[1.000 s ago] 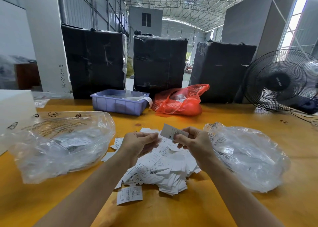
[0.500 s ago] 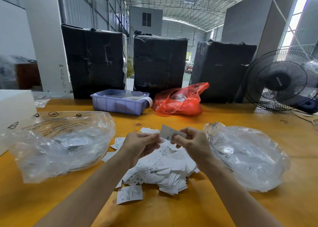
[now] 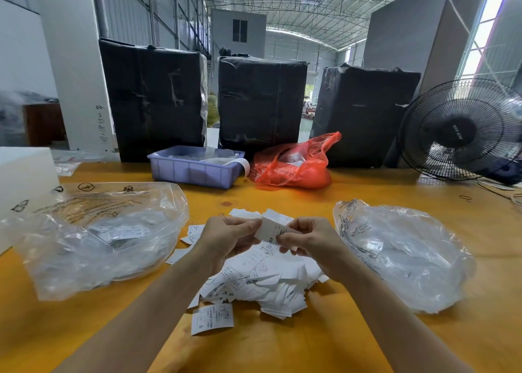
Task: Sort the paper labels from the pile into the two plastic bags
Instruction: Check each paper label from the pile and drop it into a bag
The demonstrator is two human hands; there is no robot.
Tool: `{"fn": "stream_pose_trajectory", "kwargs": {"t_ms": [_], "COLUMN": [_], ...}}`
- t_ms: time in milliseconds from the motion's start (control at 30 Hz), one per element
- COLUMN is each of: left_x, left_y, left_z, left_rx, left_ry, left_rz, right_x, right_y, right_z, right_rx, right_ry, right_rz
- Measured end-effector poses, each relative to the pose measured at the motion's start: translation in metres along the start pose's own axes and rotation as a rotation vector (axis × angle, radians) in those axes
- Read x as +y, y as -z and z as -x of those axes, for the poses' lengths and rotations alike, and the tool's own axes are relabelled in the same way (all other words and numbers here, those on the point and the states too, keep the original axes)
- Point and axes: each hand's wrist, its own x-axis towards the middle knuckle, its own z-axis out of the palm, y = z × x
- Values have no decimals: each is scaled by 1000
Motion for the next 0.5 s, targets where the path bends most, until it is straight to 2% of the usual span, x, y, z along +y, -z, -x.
{"fn": "stream_pose_trajectory", "kwargs": {"t_ms": [500], "left_x": [-2], "left_y": [-2], "left_z": [1], "left_rx": [-39], "left_ry": [-45], "left_rz": [-59], "right_x": [-2], "right_y": [3], "right_z": [3], "right_rx": [-140], "right_ry": [-22], "right_rz": [150]}}
